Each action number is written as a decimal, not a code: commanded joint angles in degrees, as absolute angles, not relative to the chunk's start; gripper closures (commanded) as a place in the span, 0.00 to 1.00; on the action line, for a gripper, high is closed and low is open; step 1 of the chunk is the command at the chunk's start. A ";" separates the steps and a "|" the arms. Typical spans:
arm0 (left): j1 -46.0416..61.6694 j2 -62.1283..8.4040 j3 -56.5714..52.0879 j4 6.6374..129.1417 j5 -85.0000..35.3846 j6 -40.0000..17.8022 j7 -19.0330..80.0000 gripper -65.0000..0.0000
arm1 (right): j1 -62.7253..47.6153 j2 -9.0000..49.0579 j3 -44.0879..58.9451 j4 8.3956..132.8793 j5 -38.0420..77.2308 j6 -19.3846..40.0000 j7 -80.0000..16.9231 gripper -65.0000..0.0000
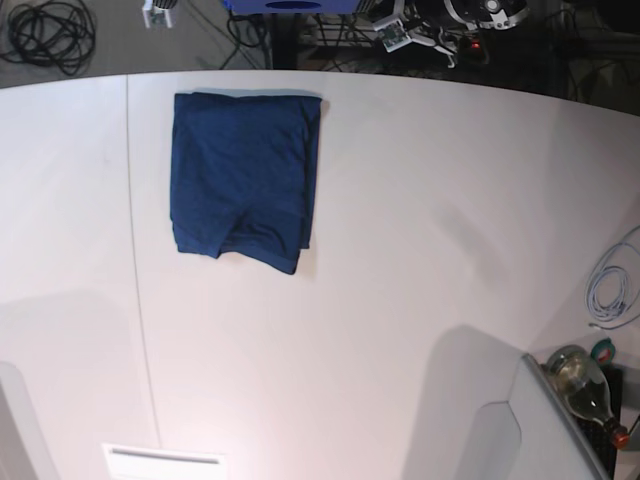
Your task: Layout the t-shirt on the table in an organized manner, then fold the t-shirt properly
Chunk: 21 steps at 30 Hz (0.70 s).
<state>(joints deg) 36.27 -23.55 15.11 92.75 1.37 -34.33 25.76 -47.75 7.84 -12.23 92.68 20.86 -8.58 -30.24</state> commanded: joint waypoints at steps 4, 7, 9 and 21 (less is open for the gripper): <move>32.57 -23.78 19.38 76.35 0.75 -33.71 12.79 1.00 | -39.60 7.08 -18.86 77.41 20.88 -8.84 -29.49 0.99; 25.63 -23.08 26.33 57.45 0.84 -29.32 4.97 1.00 | -31.69 5.67 -21.49 60.79 20.88 -8.84 -26.77 0.98; 18.15 -20.70 34.95 39.69 1.45 -24.31 1.10 1.00 | -25.54 4.35 -22.90 44.88 20.88 -8.84 -20.09 0.98; 12.09 -6.20 39.87 6.81 -8.22 -3.91 -25.36 1.00 | -14.37 7.08 -32.66 4.18 20.88 -8.84 31.43 0.98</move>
